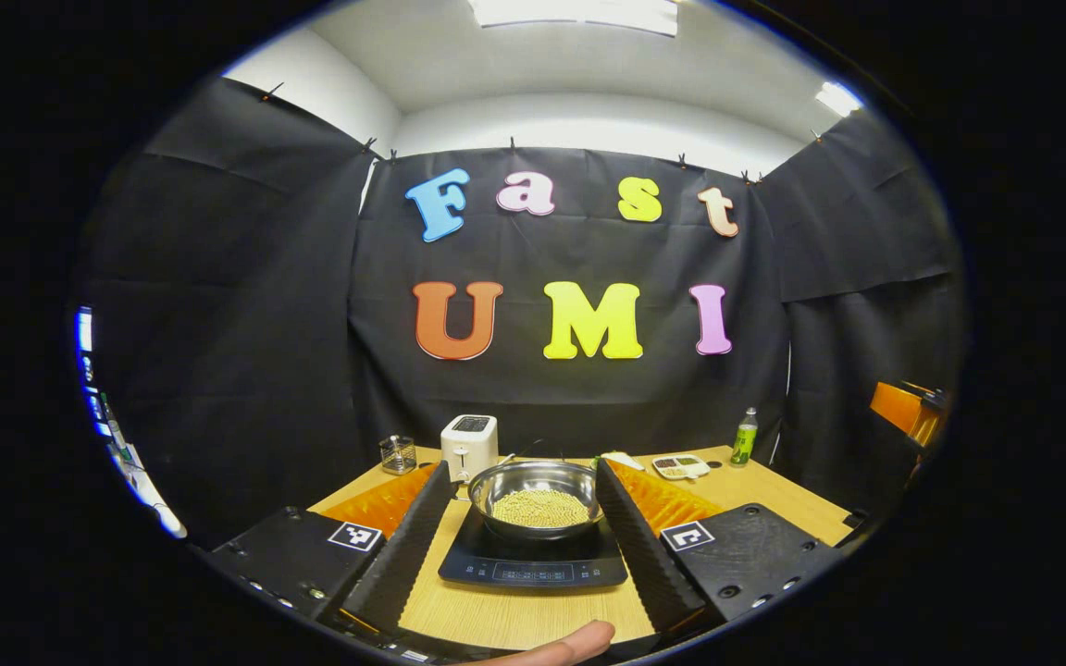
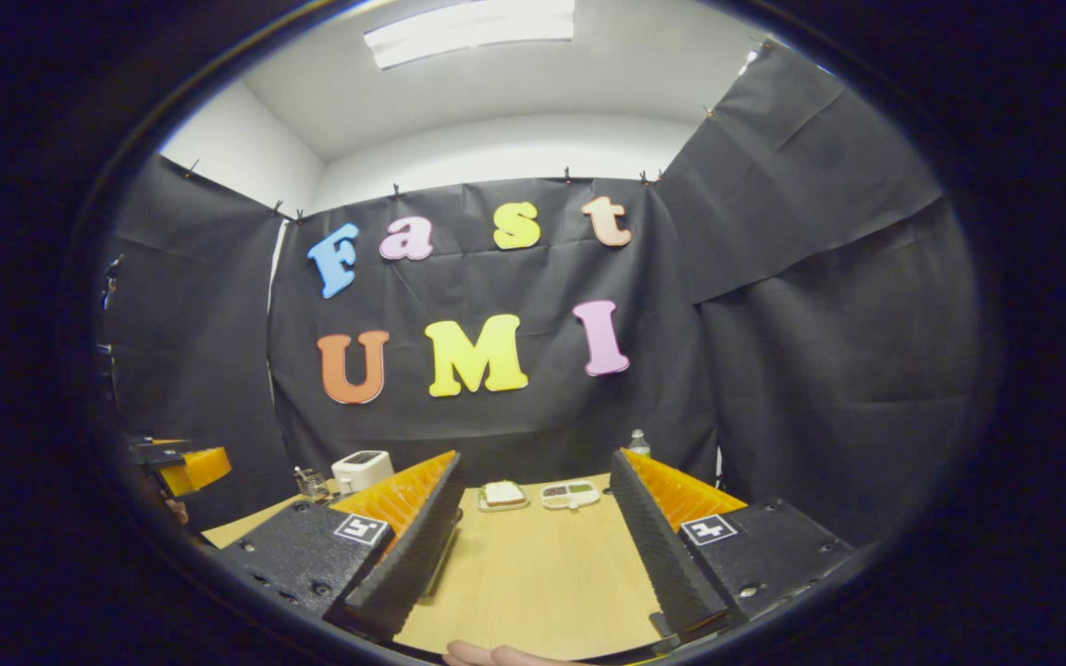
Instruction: First push the handle of the pot to place it horizontally, then grasp the pot with both hands and set it on the induction cooktop.
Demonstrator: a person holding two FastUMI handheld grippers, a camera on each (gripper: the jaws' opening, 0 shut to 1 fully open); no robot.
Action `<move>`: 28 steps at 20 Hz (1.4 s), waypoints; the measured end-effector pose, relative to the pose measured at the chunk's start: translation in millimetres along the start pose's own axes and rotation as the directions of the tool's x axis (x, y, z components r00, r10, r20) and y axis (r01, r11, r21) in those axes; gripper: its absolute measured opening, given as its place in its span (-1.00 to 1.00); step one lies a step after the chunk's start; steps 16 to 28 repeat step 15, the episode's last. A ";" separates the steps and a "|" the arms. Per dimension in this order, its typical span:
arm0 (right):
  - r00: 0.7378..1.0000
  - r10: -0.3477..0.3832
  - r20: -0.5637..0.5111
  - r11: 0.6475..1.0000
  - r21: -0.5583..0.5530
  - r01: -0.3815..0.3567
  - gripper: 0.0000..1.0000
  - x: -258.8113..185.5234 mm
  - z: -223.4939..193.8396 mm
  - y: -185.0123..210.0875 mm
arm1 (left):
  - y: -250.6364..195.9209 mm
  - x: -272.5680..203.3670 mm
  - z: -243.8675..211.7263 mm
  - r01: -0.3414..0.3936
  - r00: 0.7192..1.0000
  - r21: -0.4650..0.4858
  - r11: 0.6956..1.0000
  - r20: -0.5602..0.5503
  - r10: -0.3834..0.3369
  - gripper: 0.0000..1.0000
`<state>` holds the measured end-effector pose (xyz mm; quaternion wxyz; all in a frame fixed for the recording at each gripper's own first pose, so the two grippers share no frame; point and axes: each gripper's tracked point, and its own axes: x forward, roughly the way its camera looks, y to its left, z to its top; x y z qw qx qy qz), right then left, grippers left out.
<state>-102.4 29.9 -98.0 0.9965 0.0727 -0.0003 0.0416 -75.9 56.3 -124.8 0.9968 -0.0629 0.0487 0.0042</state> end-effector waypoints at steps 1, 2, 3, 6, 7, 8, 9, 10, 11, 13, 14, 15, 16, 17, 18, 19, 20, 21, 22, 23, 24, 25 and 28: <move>1.000 0.002 0.008 1.000 -0.004 -0.002 1.00 -0.4 1.5 0.1 | -1.6 0.3 0.7 0.007 1.000 0.005 1.000 0.003 -0.007 0.87; 1.000 0.002 0.015 1.000 -0.014 -0.002 0.99 -0.5 1.6 0.5 | -4.4 0.5 -0.1 0.016 1.000 0.014 1.000 0.005 -0.016 0.87; 1.000 0.002 0.014 1.000 -0.020 -0.002 0.99 -1.0 1.8 0.3 | -7.1 -0.4 0.8 0.026 1.000 0.015 1.000 0.005 -0.026 0.87; 1.000 0.008 0.023 1.000 -0.018 -0.008 0.99 -5.9 8.2 5.5 | -16.0 -3.0 4.5 0.066 0.998 -0.010 0.998 0.023 -0.066 0.87; 1.000 0.006 0.029 1.000 -0.023 -0.005 0.99 -6.2 9.9 6.1 | -16.8 -3.1 5.1 0.078 0.997 -0.013 0.997 0.030 -0.077 0.86; 1.000 -0.004 0.024 1.000 -0.027 0.005 0.97 -6.5 6.5 4.2 | -18.2 -4.3 5.3 0.089 0.996 -0.012 0.996 0.031 -0.089 0.87; 1.000 -0.002 0.020 1.000 -0.028 0.003 0.97 -7.5 5.4 6.2 | -20.0 -5.0 3.5 0.105 0.994 -0.010 0.994 0.032 -0.105 0.86; 1.000 0.004 0.013 1.000 -0.027 -0.004 0.99 -6.4 4.0 9.3 | -19.9 -6.3 5.2 0.112 0.993 -0.008 0.994 0.041 -0.111 0.87; 1.000 0.011 0.005 1.000 -0.023 -0.011 0.99 -6.7 2.2 11.2 | -19.0 -5.6 6.7 0.116 0.992 -0.009 0.993 0.050 -0.116 0.87; 1.000 0.025 -0.010 0.999 -0.020 -0.025 0.99 -5.3 -1.6 14.1 | -22.0 -7.6 5.2 0.131 0.990 -0.012 0.991 0.052 -0.131 0.86; 1.000 0.028 -0.013 0.999 -0.022 -0.029 0.97 -4.1 -2.3 14.6 | -21.7 -8.1 4.7 0.134 0.990 -0.011 0.991 0.052 -0.133 0.86; 1.000 0.027 -0.015 0.999 -0.026 -0.028 0.97 -3.8 -1.9 13.6 | -22.0 -8.6 4.7 0.132 0.990 -0.005 0.991 0.050 -0.132 0.87; 1.000 0.027 -0.015 0.999 -0.026 -0.028 0.97 -3.8 -1.9 13.6 | -22.0 -8.6 4.7 0.132 0.990 -0.005 0.991 0.050 -0.132 0.87; 1.000 0.027 -0.015 0.999 -0.026 -0.028 0.97 -3.8 -1.9 13.6 | -22.0 -8.6 4.7 0.132 0.990 -0.005 0.991 0.050 -0.132 0.87; 1.000 0.027 -0.015 0.999 -0.026 -0.028 0.97 -3.8 -1.9 13.6 | -22.0 -8.6 4.7 0.132 0.990 -0.005 0.991 0.050 -0.132 0.87; 1.000 0.027 -0.015 0.999 -0.026 -0.028 0.97 -3.8 -1.9 13.6 | -22.0 -8.6 4.7 0.132 0.990 -0.005 0.991 0.050 -0.132 0.87; 1.000 0.027 -0.015 0.999 -0.026 -0.028 0.97 -3.8 -1.9 13.6 | -22.0 -8.6 4.7 0.132 0.990 -0.005 0.991 0.050 -0.132 0.87; 1.000 0.027 -0.015 0.999 -0.026 -0.028 0.97 -3.8 -1.9 13.6 | -22.0 -8.6 4.7 0.132 0.990 -0.005 0.991 0.050 -0.132 0.87; 1.000 0.027 -0.015 0.999 -0.026 -0.028 0.97 -3.8 -1.9 13.6 | -22.0 -8.6 4.7 0.132 0.990 -0.005 0.991 0.050 -0.132 0.87; 1.000 0.027 -0.015 0.999 -0.026 -0.028 0.97 -3.8 -1.9 13.6 | -22.0 -8.6 4.7 0.132 0.990 -0.005 0.991 0.050 -0.132 0.87; 1.000 0.027 -0.015 0.999 -0.026 -0.028 0.97 -3.8 -1.9 13.6 | -22.0 -8.6 4.7 0.132 0.990 -0.005 0.991 0.050 -0.132 0.87; 1.000 0.027 -0.015 0.999 -0.026 -0.028 0.97 -3.8 -1.9 13.6 | -22.0 -8.6 4.7 0.132 0.990 -0.005 0.991 0.050 -0.132 0.87; 1.000 0.027 -0.015 0.999 -0.026 -0.028 0.97 -3.8 -1.9 13.6 | -22.0 -8.6 4.7 0.132 0.990 -0.005 0.991 0.050 -0.132 0.87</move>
